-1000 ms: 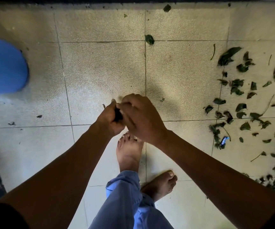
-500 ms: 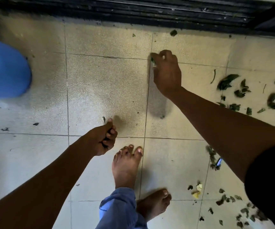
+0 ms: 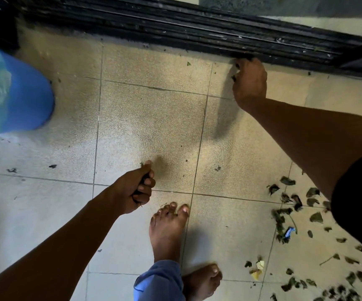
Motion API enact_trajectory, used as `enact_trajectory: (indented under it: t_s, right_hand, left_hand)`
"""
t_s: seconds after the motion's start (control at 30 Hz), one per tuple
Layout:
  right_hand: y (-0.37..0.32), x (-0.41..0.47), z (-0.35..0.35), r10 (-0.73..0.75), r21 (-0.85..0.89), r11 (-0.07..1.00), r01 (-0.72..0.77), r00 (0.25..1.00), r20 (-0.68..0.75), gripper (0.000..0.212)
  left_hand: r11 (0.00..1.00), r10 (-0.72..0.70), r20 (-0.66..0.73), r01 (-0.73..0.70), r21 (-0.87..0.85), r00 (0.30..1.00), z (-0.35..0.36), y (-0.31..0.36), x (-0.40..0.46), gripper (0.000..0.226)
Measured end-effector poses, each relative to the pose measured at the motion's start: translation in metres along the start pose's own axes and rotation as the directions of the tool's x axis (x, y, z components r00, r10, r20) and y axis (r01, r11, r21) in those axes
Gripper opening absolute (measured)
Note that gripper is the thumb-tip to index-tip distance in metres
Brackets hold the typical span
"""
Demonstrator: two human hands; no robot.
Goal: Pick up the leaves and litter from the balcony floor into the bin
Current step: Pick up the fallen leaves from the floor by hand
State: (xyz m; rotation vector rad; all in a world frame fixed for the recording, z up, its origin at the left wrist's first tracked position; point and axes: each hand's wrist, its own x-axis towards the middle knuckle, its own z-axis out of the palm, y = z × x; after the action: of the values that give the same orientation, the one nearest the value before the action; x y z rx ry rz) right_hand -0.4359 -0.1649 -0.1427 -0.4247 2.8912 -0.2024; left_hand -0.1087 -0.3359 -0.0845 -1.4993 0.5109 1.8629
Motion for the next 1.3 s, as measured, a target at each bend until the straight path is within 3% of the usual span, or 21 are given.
enact_trajectory:
  t_s: [0.17, 0.3, 0.37, 0.43, 0.5, 0.57, 0.73, 0.9, 1.03, 1.17, 1.3]
  right_hand:
    - [0.009, -0.009, 0.006, 0.113, 0.111, 0.988, -0.105, 0.992, -0.063, 0.024]
    - [-0.012, -0.038, 0.004, 0.141, 0.331, 0.937, -0.109, 0.987, -0.072, 0.022]
    - [-0.036, -0.076, 0.013, -0.008, 0.434, 0.900, 0.038, 0.997, -0.071, 0.032]
    - [-0.061, -0.123, 0.025, -0.234, 0.501, 0.845, 0.188, 0.972, 0.030, 0.025]
    - [-0.082, -0.170, 0.040, -0.456, 0.553, 0.768, 0.324, 0.882, 0.115, 0.019]
    - [-0.099, -0.208, 0.052, -0.584, 0.579, 0.708, 0.403, 0.796, 0.159, 0.018]
    - [-0.121, -0.248, 0.084, -0.608, 0.550, 0.718, 0.427, 0.769, 0.197, 0.053]
    - [-0.125, -0.244, 0.098, -0.637, 0.423, 0.739, 0.524, 0.749, 0.185, 0.020]
    - [-0.135, -0.243, 0.099, -0.575, 0.398, 0.791, 0.465, 0.786, 0.226, 0.023]
    - [-0.129, -0.255, 0.068, -0.395, 0.480, 0.846, 0.231, 0.876, 0.276, 0.019]
    - [-0.126, -0.305, -0.013, -0.219, 0.675, 0.737, -0.033, 0.933, 0.285, 0.014]
  left_hand:
    - [0.996, -0.012, -0.004, 0.013, 0.086, 1.000, -0.014, -0.025, -0.004, 0.037]
    - [0.987, -0.071, -0.037, 0.076, 0.139, 0.997, -0.025, -0.054, -0.007, 0.039]
    - [0.976, -0.100, -0.053, 0.109, 0.189, 0.994, -0.032, -0.067, -0.008, 0.040]
    - [0.964, -0.122, -0.069, 0.135, 0.227, 0.990, -0.036, -0.077, -0.010, 0.041]
    - [0.956, -0.132, -0.080, 0.148, 0.253, 0.988, -0.042, -0.084, -0.013, 0.042]
    - [0.951, -0.139, -0.087, 0.158, 0.266, 0.986, -0.046, -0.088, -0.017, 0.043]
    - [0.959, -0.129, -0.074, 0.143, 0.245, 0.989, -0.063, -0.096, -0.019, 0.042]
    - [0.973, -0.089, -0.070, 0.102, 0.209, 0.994, -0.075, -0.102, -0.020, 0.041]
    - [0.982, -0.049, -0.077, 0.062, 0.180, 0.996, -0.075, -0.104, -0.022, 0.040]
    - [0.993, 0.044, -0.111, -0.032, 0.112, 0.993, -0.067, -0.108, -0.029, 0.038]
    - [0.983, 0.155, -0.085, -0.162, -0.088, 0.984, -0.039, -0.114, -0.043, 0.039]
